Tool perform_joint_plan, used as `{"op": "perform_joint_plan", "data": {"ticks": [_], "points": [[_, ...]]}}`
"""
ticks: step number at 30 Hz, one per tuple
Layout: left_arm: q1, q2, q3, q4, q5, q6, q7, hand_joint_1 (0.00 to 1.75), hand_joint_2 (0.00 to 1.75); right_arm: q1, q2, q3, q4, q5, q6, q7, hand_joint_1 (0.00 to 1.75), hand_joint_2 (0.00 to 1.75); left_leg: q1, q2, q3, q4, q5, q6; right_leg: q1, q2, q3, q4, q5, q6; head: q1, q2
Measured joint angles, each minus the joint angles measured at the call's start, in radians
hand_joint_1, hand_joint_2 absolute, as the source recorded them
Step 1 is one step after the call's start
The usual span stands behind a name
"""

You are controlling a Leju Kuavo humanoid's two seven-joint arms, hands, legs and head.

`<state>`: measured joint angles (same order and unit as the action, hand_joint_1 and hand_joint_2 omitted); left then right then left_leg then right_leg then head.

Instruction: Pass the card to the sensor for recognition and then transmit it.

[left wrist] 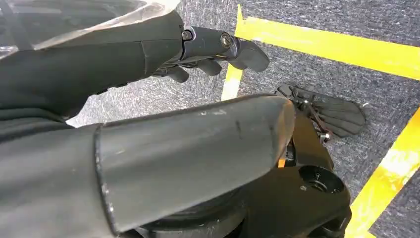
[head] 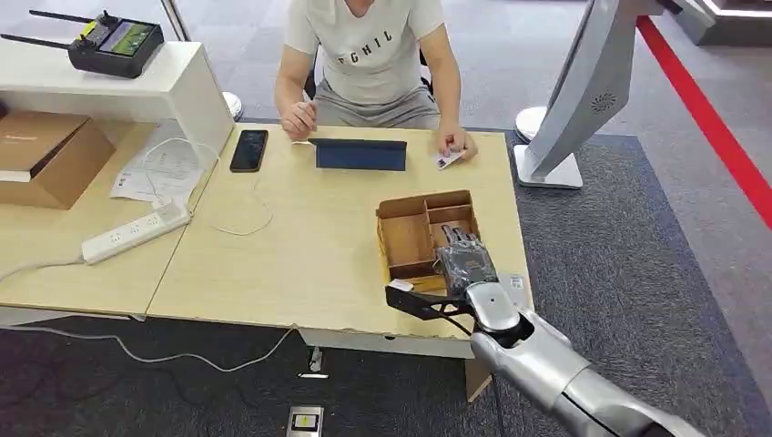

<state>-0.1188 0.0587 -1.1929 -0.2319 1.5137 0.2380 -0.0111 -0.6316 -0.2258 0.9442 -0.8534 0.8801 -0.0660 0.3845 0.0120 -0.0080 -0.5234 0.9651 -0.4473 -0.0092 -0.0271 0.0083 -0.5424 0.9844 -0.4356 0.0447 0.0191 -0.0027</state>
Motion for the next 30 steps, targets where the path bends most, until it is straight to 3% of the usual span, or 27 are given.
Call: {"op": "perform_joint_plan", "data": {"ticks": [6,13,16,30], "points": [[0.0,-0.001,0.0,0.0,0.0,0.002,0.0,0.0,0.0,0.0,-0.002,0.0,-0.005,0.017,-0.01,0.0,1.75,1.75,0.0,0.0,0.0,0.0,0.0,0.0,0.0,0.0,0.0,0.0,0.0,0.0,0.0,0.0],[0.0,-0.001,0.0,0.0,-0.003,-0.005,-0.009,0.0,0.0,0.001,-0.012,-0.012,-0.035,0.086,-0.093,-0.002,1.75,1.75,0.0,0.0,0.0,0.0,0.0,0.0,0.0,0.0,0.0,0.0,0.0,0.0,0.0,0.0],[0.0,-0.001,0.0,0.0,-0.012,-0.006,-0.018,0.0,0.0,0.003,-0.023,-0.031,-0.076,0.145,-0.15,-0.038,1.75,1.75,0.0,0.0,0.0,0.0,0.0,0.0,0.0,0.0,0.0,0.0,0.0,0.0,0.0,0.0],[0.0,0.007,0.0,0.0,-0.049,-0.027,-0.03,0.0,0.0,0.071,-0.101,-0.084,-0.29,0.216,-0.173,-0.024,1.75,1.75,0.0,0.0,0.0,0.0,0.0,0.0,0.0,0.0,0.0,0.0,0.0,0.0,0.0,0.0]]}}
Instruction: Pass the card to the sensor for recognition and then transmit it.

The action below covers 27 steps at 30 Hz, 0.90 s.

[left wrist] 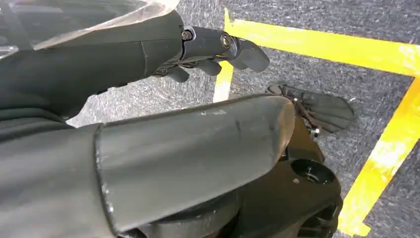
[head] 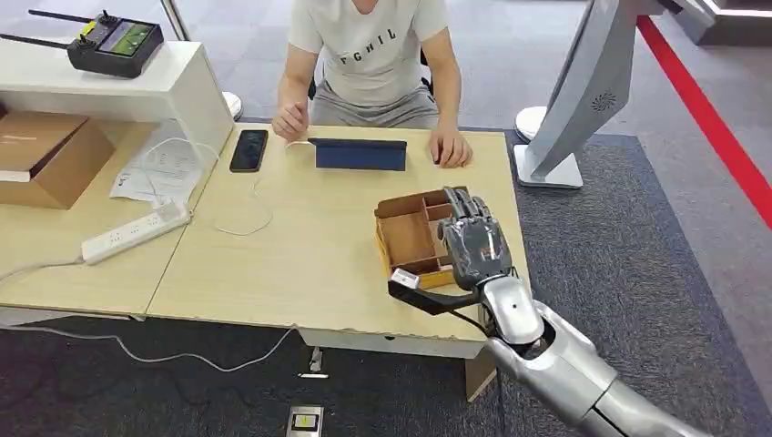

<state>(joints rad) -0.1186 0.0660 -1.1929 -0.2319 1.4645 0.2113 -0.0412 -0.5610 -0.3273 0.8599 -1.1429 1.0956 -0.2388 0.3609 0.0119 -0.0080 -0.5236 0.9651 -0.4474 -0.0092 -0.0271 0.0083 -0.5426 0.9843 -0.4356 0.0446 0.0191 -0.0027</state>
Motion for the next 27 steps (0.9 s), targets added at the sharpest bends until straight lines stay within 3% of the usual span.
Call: {"op": "perform_joint_plan", "data": {"ticks": [14,19,27], "points": [[0.0,0.002,-0.001,0.0,-0.02,0.0,0.013,0.0,0.0,-0.004,-0.01,-0.009,-0.074,0.012,0.0,-0.03,1.75,1.75,0.0,0.0,-0.001,0.0,0.0,0.0,0.0,0.0,0.001,0.001,0.0,0.0,0.0,0.0],[-0.006,0.006,-0.005,0.0,-0.046,-0.024,0.009,0.0,0.0,-0.109,0.056,0.014,-0.018,-0.002,0.023,-0.072,1.75,1.75,0.0,0.0,-0.002,0.0,0.001,-0.001,0.0,0.001,-0.001,0.001,0.001,-0.001,0.0,0.0],[-0.006,0.011,-0.011,0.0,-0.058,-0.047,0.021,0.0,0.0,-0.251,0.188,0.055,0.185,-0.005,0.036,-0.061,1.75,1.75,0.001,-0.001,-0.002,0.0,0.002,-0.002,0.001,0.0,-0.001,0.002,0.001,-0.001,0.0,0.0]]}}
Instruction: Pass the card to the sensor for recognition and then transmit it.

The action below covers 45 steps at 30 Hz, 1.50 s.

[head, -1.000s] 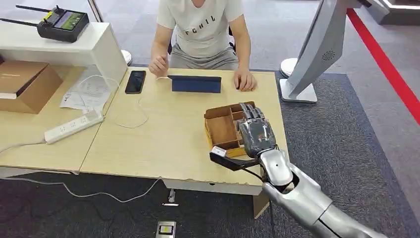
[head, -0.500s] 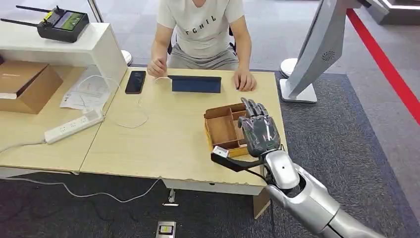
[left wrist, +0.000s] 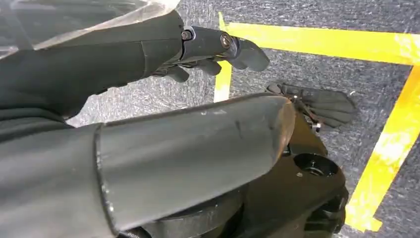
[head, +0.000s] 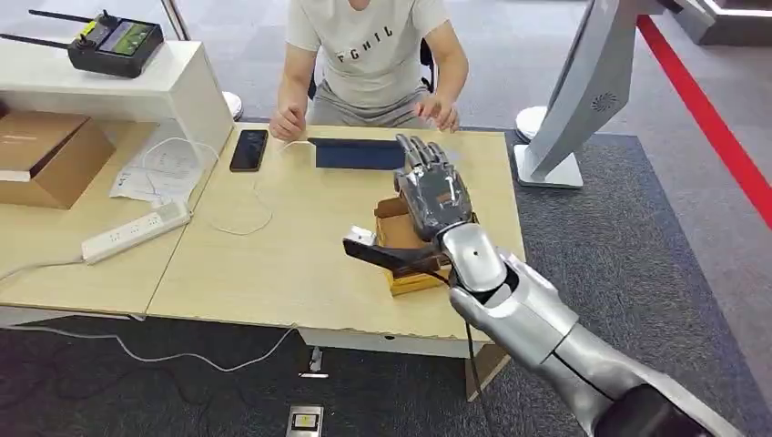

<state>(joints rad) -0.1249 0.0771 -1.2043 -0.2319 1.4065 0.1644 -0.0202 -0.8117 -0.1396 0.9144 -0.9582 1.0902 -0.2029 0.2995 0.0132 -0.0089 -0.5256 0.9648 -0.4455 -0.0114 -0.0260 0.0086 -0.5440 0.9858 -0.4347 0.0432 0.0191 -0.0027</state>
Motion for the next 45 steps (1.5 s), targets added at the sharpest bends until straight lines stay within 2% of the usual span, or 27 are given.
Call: {"op": "perform_joint_plan", "data": {"ticks": [8,16,29,30,43,44,45], "points": [[0.001,0.006,0.0,0.0,-0.002,-0.01,0.006,0.0,0.0,-0.042,0.056,0.027,0.123,-0.001,0.001,0.009,1.75,1.75,0.0,0.0,0.0,0.0,0.0,0.0,0.0,0.0,0.0,0.0,0.0,0.0,0.0,0.0],[0.002,0.01,-0.001,0.0,-0.01,-0.023,0.009,0.0,0.0,-0.054,0.076,0.04,0.191,-0.001,0.003,0.02,1.75,1.75,0.0,0.0,0.0,0.0,0.0,0.0,0.0,0.0,0.0,0.0,0.0,0.0,0.0,0.0],[0.002,0.029,-0.026,0.0,-0.038,-0.062,0.01,0.0,0.0,-0.054,0.041,0.039,0.245,0.025,0.018,0.067,1.75,1.75,0.0,0.0,0.0,0.0,0.0,0.0,0.0,0.0,0.0,-0.001,0.0,0.0,0.0,0.0],[0.002,0.03,-0.027,0.0,-0.039,-0.063,0.01,0.0,0.0,-0.054,0.038,0.038,0.247,0.031,0.018,0.069,1.5,1.75,0.0,0.001,0.0,0.0,0.0,0.0,0.0,0.0,0.0,-0.001,0.0,0.0,0.0,0.0],[0.002,0.033,-0.042,0.0,-0.045,-0.069,0.018,0.0,0.0,-0.054,0.026,0.032,0.286,0.086,-0.014,0.095,1.5,1.75,0.0,0.001,0.0,0.0,0.0,0.0,0.0,0.0,0.0,-0.001,0.0,0.0,0.0,0.0],[0.001,0.033,-0.042,0.0,-0.045,-0.069,0.018,0.0,0.0,-0.054,0.026,0.031,0.29,0.086,-0.015,0.096,0.24,1.75,0.0,0.001,0.0,0.0,0.0,0.0,0.0,0.0,0.0,-0.001,0.0,0.0,0.0,0.0],[0.001,0.034,-0.043,0.0,-0.045,-0.069,0.018,0.0,0.0,-0.054,0.026,0.03,0.292,0.086,-0.016,0.096,0.0,1.75,0.0,0.001,0.0,0.0,0.0,0.0,0.0,0.0,0.0,-0.001,0.0,0.0,0.0,0.0]]}}
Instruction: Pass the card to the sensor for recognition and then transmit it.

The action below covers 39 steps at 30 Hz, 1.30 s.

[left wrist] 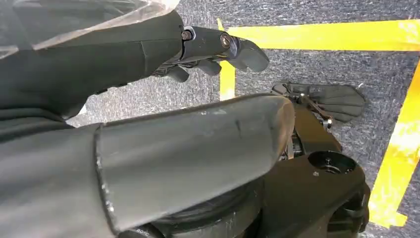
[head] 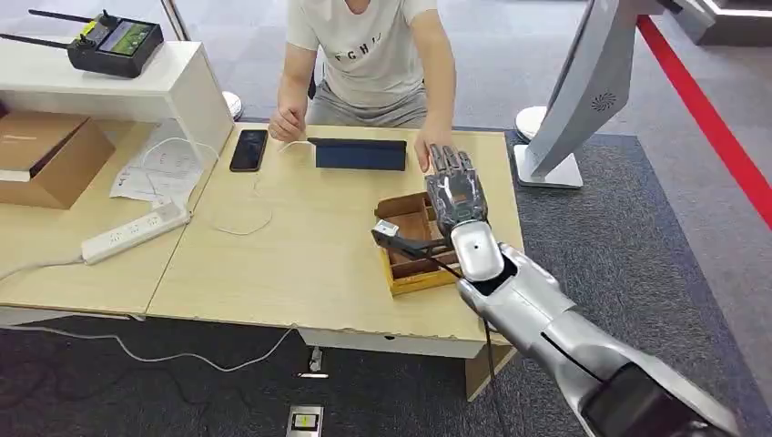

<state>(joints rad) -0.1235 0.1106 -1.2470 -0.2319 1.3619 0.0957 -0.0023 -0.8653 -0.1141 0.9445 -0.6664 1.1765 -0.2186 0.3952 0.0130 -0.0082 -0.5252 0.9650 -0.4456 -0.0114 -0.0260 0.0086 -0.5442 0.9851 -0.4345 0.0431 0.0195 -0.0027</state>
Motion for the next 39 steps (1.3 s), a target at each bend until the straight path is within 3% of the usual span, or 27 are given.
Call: {"op": "perform_joint_plan", "data": {"ticks": [1,9,17,25,30,34,35,37,39], "points": [[0.0,0.0,-0.001,0.0,0.0,0.0,0.0,0.0,0.0,0.0,0.0,0.0,0.002,0.0,0.0,0.0,0.0,0.0,0.0,0.0,0.0,0.0,0.0,0.0,0.0,0.0,0.0,0.0,0.0,0.0,0.0,0.0],[0.0,0.0,-0.005,0.0,0.015,0.009,0.009,0.0,0.0,0.001,0.004,-0.001,0.032,0.05,-0.051,-0.049,0.0,0.0,0.0,0.0,0.0,0.0,0.0,0.0,0.0,0.0,0.0,0.0,0.0,0.0,0.0,0.0],[0.0,0.0,-0.005,0.0,0.011,0.022,0.024,0.0,0.0,0.001,0.007,0.0,0.062,0.084,-0.075,-0.06,0.0,0.0,0.0,0.0,0.0,0.0,0.0,0.0,0.0,0.0,0.0,0.0,0.0,0.0,0.0,0.0],[0.0,0.002,-0.005,0.0,0.002,0.013,-0.004,0.0,0.0,0.01,-0.023,-0.011,0.061,0.092,-0.068,-0.049,0.0,0.0,0.0,0.0,0.001,0.0,0.0,0.0,0.0,0.0,0.0,0.0,0.0,0.0,-0.001,0.0],[0.002,0.002,-0.005,0.0,0.011,0.015,-0.008,0.0,0.0,0.034,-0.12,-0.053,-0.006,0.155,-0.033,-0.03,0.0,0.0,0.0,-0.001,0.0,0.001,0.0,0.0,0.0,0.0,0.0,-0.001,0.0,0.0,0.0,0.0],[0.007,0.003,-0.005,0.001,0.035,0.034,0.015,0.0,0.0,0.061,-0.254,-0.116,-0.076,0.177,0.057,0.021,0.0,0.0,-0.001,-0.002,0.0,0.003,0.0,0.001,-0.001,-0.001,0.0,-0.002,0.001,0.001,-0.001,0.0],[0.007,0.003,-0.005,0.001,0.045,0.044,0.023,0.0,0.0,0.072,-0.31,-0.144,-0.106,0.18,0.097,0.044,0.0,0.0,-0.001,-0.002,-0.001,0.004,-0.001,0.001,-0.001,-0.001,0.0,-0.002,0.001,0.001,0.0,0.0],[0.012,0.003,-0.004,0.001,0.054,0.053,0.028,0.0,0.0,0.102,-0.411,-0.208,-0.168,0.183,0.155,0.04,0.0,0.0,-0.001,-0.005,-0.003,0.004,-0.001,0.002,-0.001,-0.003,0.001,-0.002,0.001,0.002,0.0,0.0],[0.017,0.003,-0.004,0.001,0.054,0.056,0.031,0.0,0.0,0.126,-0.471,-0.265,-0.217,0.192,0.18,0.029,0.0,0.0,-0.001,-0.004,-0.003,0.004,-0.002,0.003,-0.001,-0.002,0.0,-0.002,0.001,0.002,0.0,0.0]]}}
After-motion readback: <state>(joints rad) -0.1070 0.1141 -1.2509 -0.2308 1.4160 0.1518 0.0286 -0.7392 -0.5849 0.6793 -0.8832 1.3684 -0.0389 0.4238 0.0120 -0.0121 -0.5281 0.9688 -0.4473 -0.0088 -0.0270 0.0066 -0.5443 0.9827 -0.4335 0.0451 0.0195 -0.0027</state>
